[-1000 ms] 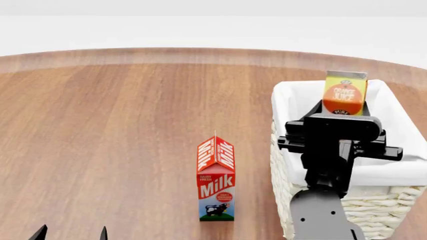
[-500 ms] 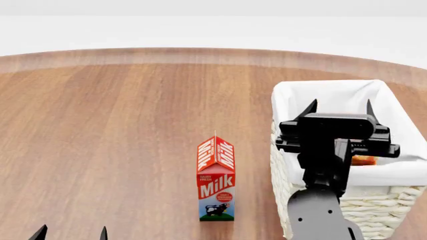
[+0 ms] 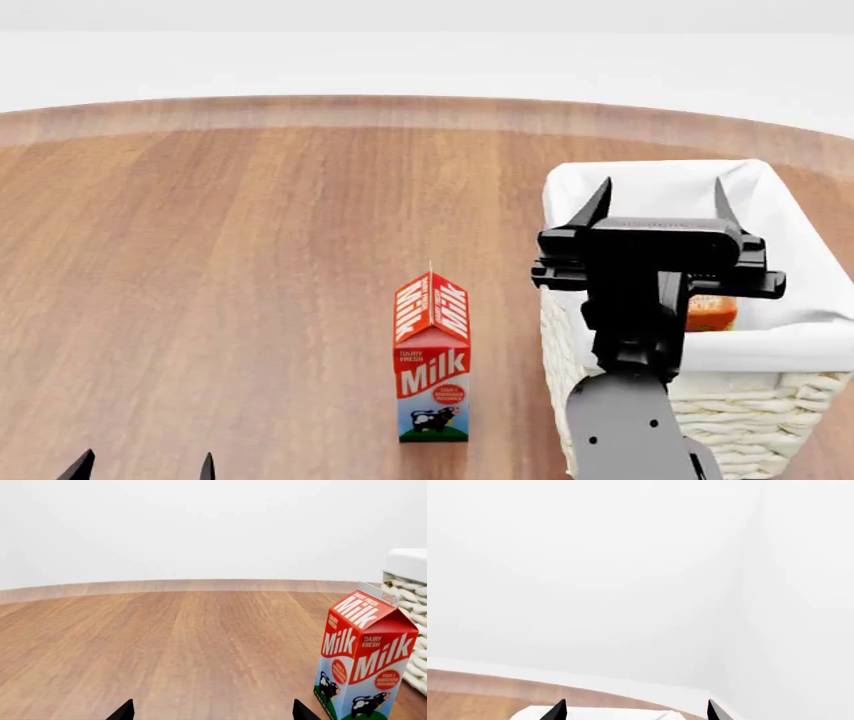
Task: Pick up the orange juice, and put it in the basket.
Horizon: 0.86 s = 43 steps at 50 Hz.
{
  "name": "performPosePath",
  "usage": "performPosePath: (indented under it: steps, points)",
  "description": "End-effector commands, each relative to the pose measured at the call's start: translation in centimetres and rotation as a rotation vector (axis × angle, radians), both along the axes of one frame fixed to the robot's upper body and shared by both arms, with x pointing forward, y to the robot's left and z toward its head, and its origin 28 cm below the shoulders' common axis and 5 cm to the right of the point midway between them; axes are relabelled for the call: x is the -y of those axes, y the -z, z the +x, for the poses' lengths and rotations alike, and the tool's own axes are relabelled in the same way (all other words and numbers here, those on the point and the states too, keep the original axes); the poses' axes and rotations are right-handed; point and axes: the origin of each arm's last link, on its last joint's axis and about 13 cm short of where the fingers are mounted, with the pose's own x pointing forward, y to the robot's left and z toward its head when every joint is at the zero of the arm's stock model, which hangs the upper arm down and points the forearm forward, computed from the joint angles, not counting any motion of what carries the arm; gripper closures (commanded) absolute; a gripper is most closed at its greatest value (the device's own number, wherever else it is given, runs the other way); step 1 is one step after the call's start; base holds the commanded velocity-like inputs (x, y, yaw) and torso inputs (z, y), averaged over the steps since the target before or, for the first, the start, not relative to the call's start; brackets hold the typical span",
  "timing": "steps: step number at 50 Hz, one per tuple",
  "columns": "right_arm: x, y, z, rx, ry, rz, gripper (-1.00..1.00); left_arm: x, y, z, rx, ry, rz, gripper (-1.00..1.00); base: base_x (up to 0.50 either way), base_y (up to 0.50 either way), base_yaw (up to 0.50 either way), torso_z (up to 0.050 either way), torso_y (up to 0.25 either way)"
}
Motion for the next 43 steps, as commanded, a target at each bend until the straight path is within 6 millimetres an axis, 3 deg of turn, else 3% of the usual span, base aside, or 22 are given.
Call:
performPosePath:
  steps: [1, 27, 43]
  points:
    - [-0.7, -1.5, -1.9, 0.073, -0.07, 0.006, -1.0, 0.0, 0.0, 0.0, 0.0, 0.0, 0.0, -1.0, 0.0, 0.0, 0.0, 0.0, 0.0]
    - [-1.2, -4.1, -6.9, 0.185, -0.16, -0.007, -1.0, 0.0, 0.0, 0.0, 0.0, 0.0, 0.0, -1.0, 0.0, 0.0, 0.0, 0.0, 0.0]
    - [-1.5, -4.6, -8.6, 0.217, -0.192, -0.006, -1.0, 0.0, 0.0, 0.0, 0.0, 0.0, 0.0, -1.0, 0.0, 0.0, 0.0, 0.0, 0.0]
